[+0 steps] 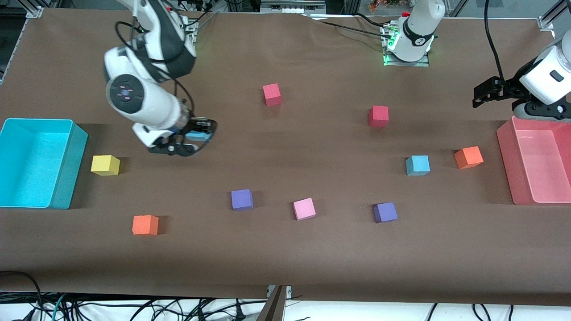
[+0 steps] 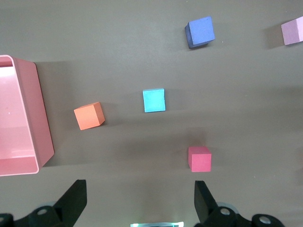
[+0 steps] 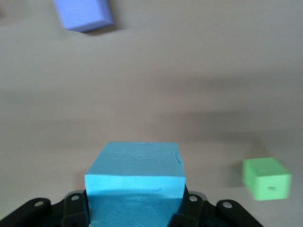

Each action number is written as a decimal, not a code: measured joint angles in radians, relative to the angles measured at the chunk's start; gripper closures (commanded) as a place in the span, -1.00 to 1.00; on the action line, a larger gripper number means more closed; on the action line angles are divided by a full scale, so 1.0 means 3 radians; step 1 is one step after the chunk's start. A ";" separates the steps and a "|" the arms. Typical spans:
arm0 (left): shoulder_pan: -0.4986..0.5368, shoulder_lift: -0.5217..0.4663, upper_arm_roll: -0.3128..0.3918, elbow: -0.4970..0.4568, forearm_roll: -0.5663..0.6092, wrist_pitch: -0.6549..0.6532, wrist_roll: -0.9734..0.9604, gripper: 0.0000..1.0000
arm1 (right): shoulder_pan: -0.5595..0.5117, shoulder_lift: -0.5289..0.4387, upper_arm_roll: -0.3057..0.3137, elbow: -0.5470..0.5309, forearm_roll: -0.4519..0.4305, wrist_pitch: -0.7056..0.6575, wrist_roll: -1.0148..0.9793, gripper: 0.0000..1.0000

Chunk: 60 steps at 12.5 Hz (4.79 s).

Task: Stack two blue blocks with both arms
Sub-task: 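Lift the light blue cube and carry it toward the table middle, then lower the light blue cube onto the table and open the right gripper, then grasp the second light blue cube with the left gripper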

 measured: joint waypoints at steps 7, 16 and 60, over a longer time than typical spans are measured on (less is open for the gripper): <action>0.0003 0.0003 0.0003 0.0004 0.0000 0.0001 0.0000 -1.00 | 0.0701 0.1028 0.0038 0.0596 -0.0160 0.0934 0.0704 0.31; 0.0003 0.0005 0.0011 0.0006 0.0000 0.0001 0.0000 -1.00 | 0.0984 0.1700 0.0038 0.0643 -0.0296 0.2031 0.0869 0.10; 0.0008 0.0349 0.0024 -0.0139 0.0000 0.0446 0.0000 -1.00 | 0.1179 0.1079 -0.0311 -0.0661 0.6651 0.2956 -0.8370 -1.00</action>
